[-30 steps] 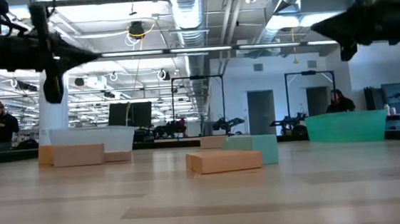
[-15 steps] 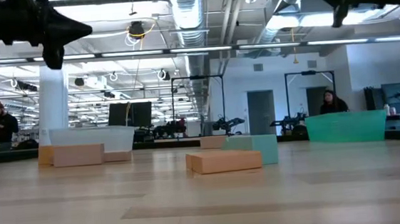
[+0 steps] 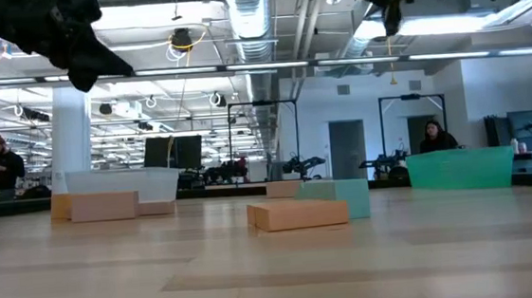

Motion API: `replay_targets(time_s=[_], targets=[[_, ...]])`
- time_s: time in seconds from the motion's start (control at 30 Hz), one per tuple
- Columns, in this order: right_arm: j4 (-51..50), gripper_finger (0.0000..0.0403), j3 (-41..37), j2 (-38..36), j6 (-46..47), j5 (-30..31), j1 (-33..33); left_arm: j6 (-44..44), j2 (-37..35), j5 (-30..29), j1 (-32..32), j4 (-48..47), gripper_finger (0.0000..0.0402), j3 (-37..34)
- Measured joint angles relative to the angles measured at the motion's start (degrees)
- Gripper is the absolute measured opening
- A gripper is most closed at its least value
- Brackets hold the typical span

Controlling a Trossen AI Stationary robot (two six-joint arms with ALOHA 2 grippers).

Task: Sort & place blocks by color
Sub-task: Put the brown block into the transparent bin

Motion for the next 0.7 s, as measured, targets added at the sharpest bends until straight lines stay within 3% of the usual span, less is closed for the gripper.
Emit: replay_targets(time_s=[0.17,0.37,0.53,0.7], targets=[[-0.77,0.0034,3.11,7.93,1.79,-1.78,0.16,2.4,7.26,6.55,-0.04,-0.26,0.0031,0.0],[-10.2,0.0065,9.08,16.6,-4.06,-2.31,2.8,4.22,16.42,12.58,-2.47,-1.39,0.0114,0.02],[-19.56,0.0112,13.7,21.85,-5.84,-2.3,4.37,2.31,21.98,12.94,-6.77,-1.27,0.0164,0.02],[-21.31,0.0166,14.74,24.59,-5.86,-2.29,5.25,-2.33,26.89,7.43,-13.25,-0.93,0.0173,0.07]])
